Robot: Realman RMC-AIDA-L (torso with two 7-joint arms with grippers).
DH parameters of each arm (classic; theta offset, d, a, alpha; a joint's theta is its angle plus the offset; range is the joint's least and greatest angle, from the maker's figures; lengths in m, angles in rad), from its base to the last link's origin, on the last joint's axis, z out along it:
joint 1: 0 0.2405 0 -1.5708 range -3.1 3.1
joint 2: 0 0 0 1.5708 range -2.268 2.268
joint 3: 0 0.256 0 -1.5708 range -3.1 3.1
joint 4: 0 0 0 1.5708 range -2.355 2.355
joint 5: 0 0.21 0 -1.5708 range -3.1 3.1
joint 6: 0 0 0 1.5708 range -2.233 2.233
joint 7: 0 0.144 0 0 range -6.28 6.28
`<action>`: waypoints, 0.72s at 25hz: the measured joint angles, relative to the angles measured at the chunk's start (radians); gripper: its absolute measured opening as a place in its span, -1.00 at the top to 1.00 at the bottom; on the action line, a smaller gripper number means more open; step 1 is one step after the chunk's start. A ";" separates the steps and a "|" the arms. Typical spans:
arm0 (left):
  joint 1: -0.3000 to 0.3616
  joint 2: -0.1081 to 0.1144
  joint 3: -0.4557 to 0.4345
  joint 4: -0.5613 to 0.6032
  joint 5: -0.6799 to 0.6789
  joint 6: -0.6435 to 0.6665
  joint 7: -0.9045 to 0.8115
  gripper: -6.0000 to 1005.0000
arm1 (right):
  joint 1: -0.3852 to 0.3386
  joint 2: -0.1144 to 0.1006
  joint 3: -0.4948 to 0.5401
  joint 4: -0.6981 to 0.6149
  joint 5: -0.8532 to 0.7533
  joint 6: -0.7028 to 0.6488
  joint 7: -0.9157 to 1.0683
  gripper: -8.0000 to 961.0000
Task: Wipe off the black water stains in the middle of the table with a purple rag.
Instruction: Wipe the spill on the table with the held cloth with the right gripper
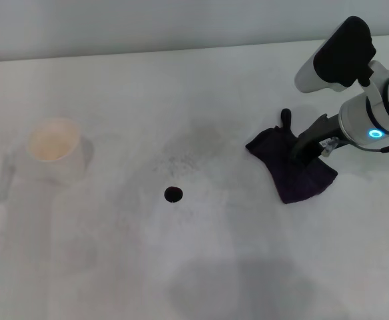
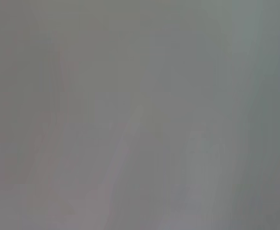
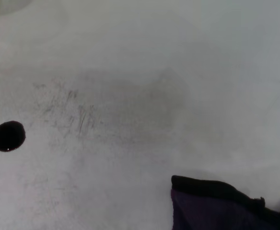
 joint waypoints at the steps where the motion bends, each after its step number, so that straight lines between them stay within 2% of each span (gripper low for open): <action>1: 0.000 0.000 0.000 0.000 0.000 0.000 0.000 -0.77 | 0.000 0.000 0.000 0.000 -0.001 -0.001 0.000 0.68; 9: -0.002 0.000 0.000 -0.001 -0.013 0.000 0.000 -0.77 | 0.000 0.001 0.001 -0.023 0.032 0.007 -0.015 0.83; 16: -0.003 0.002 -0.014 -0.001 -0.014 0.000 0.000 -0.77 | 0.032 0.001 -0.003 -0.034 0.233 0.081 -0.141 0.84; 18: -0.006 0.002 -0.014 -0.001 -0.014 0.000 0.000 -0.77 | 0.048 0.005 -0.038 -0.012 0.299 0.083 -0.194 0.84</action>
